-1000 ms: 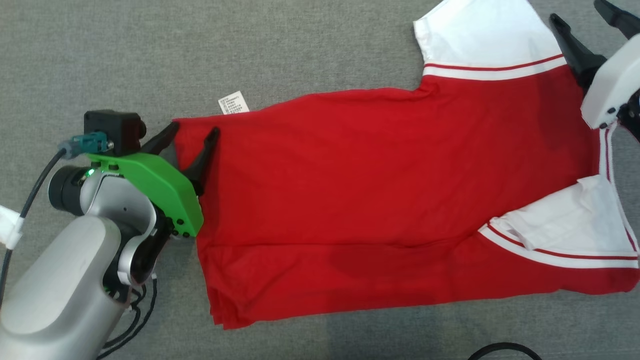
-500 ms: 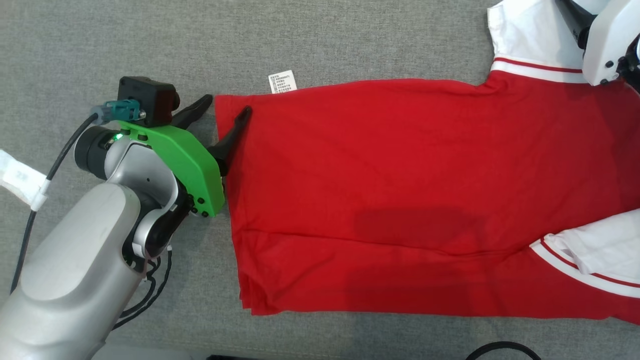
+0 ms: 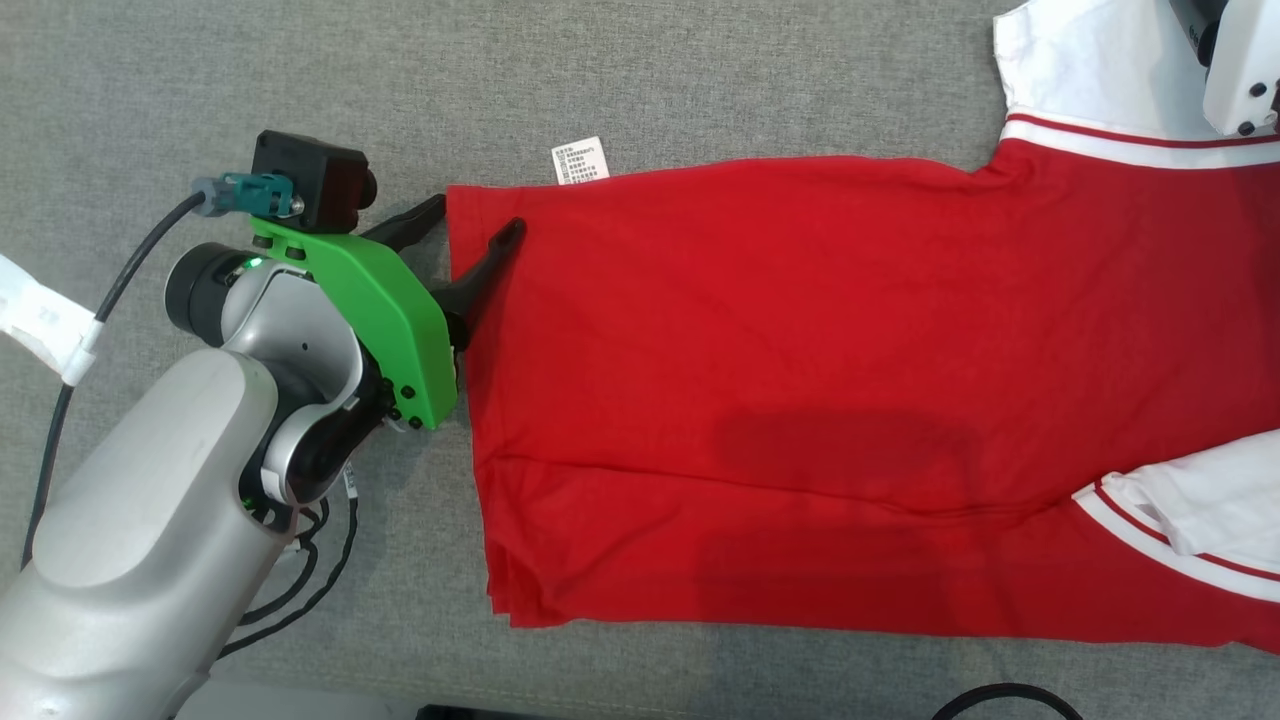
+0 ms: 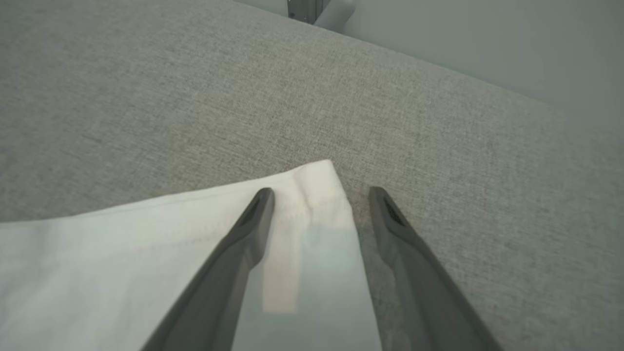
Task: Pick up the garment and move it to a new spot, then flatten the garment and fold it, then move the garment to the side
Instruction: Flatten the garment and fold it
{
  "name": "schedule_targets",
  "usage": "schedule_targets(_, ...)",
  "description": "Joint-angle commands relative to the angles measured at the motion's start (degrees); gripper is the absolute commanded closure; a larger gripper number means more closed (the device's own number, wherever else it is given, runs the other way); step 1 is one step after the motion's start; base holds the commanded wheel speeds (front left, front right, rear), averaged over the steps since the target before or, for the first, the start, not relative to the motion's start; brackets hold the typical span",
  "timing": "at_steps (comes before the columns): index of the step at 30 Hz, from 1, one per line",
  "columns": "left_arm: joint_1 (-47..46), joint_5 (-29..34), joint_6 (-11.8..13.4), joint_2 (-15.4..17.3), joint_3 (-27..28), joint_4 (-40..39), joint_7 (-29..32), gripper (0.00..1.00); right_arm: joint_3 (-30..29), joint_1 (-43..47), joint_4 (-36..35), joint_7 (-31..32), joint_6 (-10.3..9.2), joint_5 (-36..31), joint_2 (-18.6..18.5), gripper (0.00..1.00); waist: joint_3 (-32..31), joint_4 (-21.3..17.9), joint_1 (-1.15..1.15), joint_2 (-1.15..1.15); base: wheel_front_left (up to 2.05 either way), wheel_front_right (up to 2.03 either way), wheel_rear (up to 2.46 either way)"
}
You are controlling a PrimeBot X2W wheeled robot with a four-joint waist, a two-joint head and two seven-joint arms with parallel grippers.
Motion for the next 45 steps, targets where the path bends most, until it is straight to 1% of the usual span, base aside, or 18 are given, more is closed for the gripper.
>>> schedule_targets(1, 0.76, -0.83, -0.66, -0.66, -1.64, 0.96, 1.43, 0.00, 0.61, -0.06, 1.04, 0.58, -0.09, 0.59, 0.50, 0.00, 0.08, -0.08, 0.00, 0.00, 0.00, 0.00, 0.00)
schedule_targets(3, 0.36, -1.18, -0.87, -0.98, -1.79, 1.60, 1.80, 0.00, 1.10, -0.24, 1.74, 0.72, -0.09, 0.98, 0.81, 0.00, 0.08, -0.14, 0.00, 0.00, 0.00, 0.00, 0.00)
schedule_targets(4, 0.18, -1.34, -1.09, -1.26, -1.84, 1.93, 2.01, 0.00, 1.43, -0.33, 2.13, 0.83, -0.08, 1.04, 0.88, 0.19, 0.01, -0.16, 0.00, 0.00, 0.00, 0.00, 0.00)
schedule_targets(5, -0.05, -1.28, -1.41, -1.63, -2.01, 2.10, 2.12, 0.00, 1.89, -0.39, 2.44, 1.00, -0.08, 1.08, 0.91, 0.60, -0.10, -0.17, 0.00, 0.00, 0.00, 0.00, 0.00)
schedule_targets(6, -0.37, -1.37, -1.87, -2.01, -2.02, 2.18, 1.86, 0.39, 2.18, -0.44, 2.68, 0.84, -0.07, 1.38, 0.98, 1.00, -0.19, -0.19, 0.00, 0.00, 0.00, 0.00, 0.00)
schedule_targets(7, -0.70, -2.38, -2.25, -2.88, -1.39, 2.77, 1.25, 1.00, 2.33, -0.47, 3.22, 0.37, -0.07, 2.19, 1.15, 1.00, -0.41, -0.32, 0.00, 0.00, 0.00, 0.00, 0.00)
schedule_targets(9, -0.91, -2.79, -2.85, -3.11, -1.50, 3.34, 1.14, 1.00, 2.13, -0.42, 3.92, -0.67, -0.11, 2.39, 0.78, 1.00, -0.73, -0.50, 0.00, 0.00, 0.00, 0.00, 0.00)
schedule_targets(12, -0.92, -2.70, -2.95, -2.83, -0.58, 3.87, -0.55, 1.00, 1.52, -0.29, 3.90, -3.37, -0.11, 3.33, 0.96, 1.00, -1.31, -0.97, 0.00, 0.00, 0.00, 0.00, 0.00)
schedule_targets(13, -0.92, -2.70, -2.95, -2.83, -0.58, 3.87, -0.55, 1.00, 1.52, -0.29, 3.90, -3.37, -0.11, 3.33, 0.96, 1.00, -1.31, -0.97, 0.00, 0.00, 0.00, 0.00, 0.00)
schedule_targets(16, -0.74, -1.90, -2.60, -2.31, 0.54, 4.65, -2.81, 1.00, 1.28, 0.09, 3.10, -6.13, -0.10, 4.10, 0.59, 1.00, -2.08, -1.68, 0.00, 0.00, 0.00, 0.00, 0.00)
schedule_targets(20, -0.03, -1.33, -3.02, -1.87, 1.49, 5.41, -6.02, 1.00, 0.96, 1.65, 1.59, -9.71, -0.10, 6.05, -0.21, 1.00, -3.86, -2.66, 0.00, 0.00, 0.00, 0.00, 0.00)
schedule_targets(25, 2.33, -2.32, -3.11, -1.70, 2.31, 5.84, -8.45, 1.00, 0.39, 6.04, -2.11, -13.45, -0.10, 9.52, -1.55, 1.00, -7.12, -3.93, 0.00, 0.00, 0.00, 0.00, 0.00)
schedule_targets(31, 7.44, -3.14, -3.12, -0.16, 2.54, 2.59, -10.77, 1.00, 0.09, 14.75, -10.13, -16.03, -0.09, 14.17, -3.15, 1.00, -12.24, -6.40, 0.00, 0.00, 0.00, 0.00, 0.00)
schedule_targets(34, 11.33, -4.02, -2.36, 1.44, 3.35, -0.39, -12.24, 1.00, -0.55, 20.51, -15.02, -16.58, -0.09, 15.98, -4.02, 1.00, -14.63, -8.06, 0.00, 0.00, 0.00, 0.00, 0.00)
schedule_targets(36, 14.78, -4.58, -1.06, 2.58, 4.19, -2.58, -13.47, 1.00, -1.54, 25.35, -17.91, -16.99, -0.09, 17.69, -3.66, 1.00, -16.10, -9.17, 0.00, 0.00, 0.00, 0.00, 0.00)
schedule_targets(39, 19.90, -4.86, 1.12, 4.07, 4.79, -5.78, -14.91, 1.00, -3.25, 32.75, -21.23, -17.36, -0.09, 18.20, -3.93, 1.00, -17.85, -10.58, 0.00, 0.00, 0.00, 0.00, 0.00)
schedule_targets(42, 24.16, -5.22, 2.84, 5.08, 5.32, -8.41, -16.56, 1.00, -5.74, 39.17, -23.37, -18.14, -0.08, 18.60, -2.71, 1.00, -19.00, -11.67, 0.00, 0.00, 0.00, 0.00, 0.00)
schedule_targets(45, 26.98, -5.23, 3.93, 5.36, 5.55, -9.61, -17.88, 1.00, -7.58, 43.85, -24.76, -18.44, -0.08, 18.37, -1.14, 1.00, -19.82, -12.47, 0.00, 0.00, 0.00, 0.00, 0.00)
